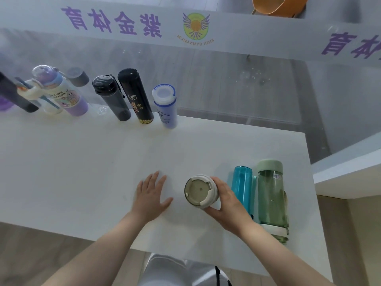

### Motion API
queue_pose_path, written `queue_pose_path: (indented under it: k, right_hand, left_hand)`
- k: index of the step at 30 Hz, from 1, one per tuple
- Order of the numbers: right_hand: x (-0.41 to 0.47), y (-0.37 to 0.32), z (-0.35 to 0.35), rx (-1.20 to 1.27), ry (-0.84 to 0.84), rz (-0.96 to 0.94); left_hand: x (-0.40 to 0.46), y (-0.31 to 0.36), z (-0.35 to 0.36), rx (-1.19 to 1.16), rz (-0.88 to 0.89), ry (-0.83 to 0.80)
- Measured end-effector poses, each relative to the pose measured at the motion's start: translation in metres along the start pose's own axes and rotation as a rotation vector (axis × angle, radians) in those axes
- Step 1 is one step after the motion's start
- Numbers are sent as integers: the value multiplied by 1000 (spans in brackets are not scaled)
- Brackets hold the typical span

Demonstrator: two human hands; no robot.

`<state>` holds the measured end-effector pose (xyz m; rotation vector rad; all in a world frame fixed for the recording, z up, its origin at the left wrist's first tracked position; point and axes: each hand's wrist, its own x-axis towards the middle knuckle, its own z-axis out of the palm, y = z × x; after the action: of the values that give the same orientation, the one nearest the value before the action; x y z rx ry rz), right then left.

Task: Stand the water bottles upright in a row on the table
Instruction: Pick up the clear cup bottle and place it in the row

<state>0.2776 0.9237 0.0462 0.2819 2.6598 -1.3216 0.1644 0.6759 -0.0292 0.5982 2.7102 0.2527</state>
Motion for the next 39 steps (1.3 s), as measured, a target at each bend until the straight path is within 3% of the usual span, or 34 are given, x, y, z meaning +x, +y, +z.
queue_pose_path:
  k: [4,9,22,39]
  right_hand:
    - [15,0,4,226,16,140]
    - [32,0,9,225,83,214]
    - [106,-9,2,346,151,211]
    - [226,-25,-18,251,265,148]
  left_hand:
    - [25,-21,0,1,-3,61]
    - [37,-33,3,18,14,114]
    - [39,-36,6,1,22,148]
    - [40,-38,3,-13,47,138]
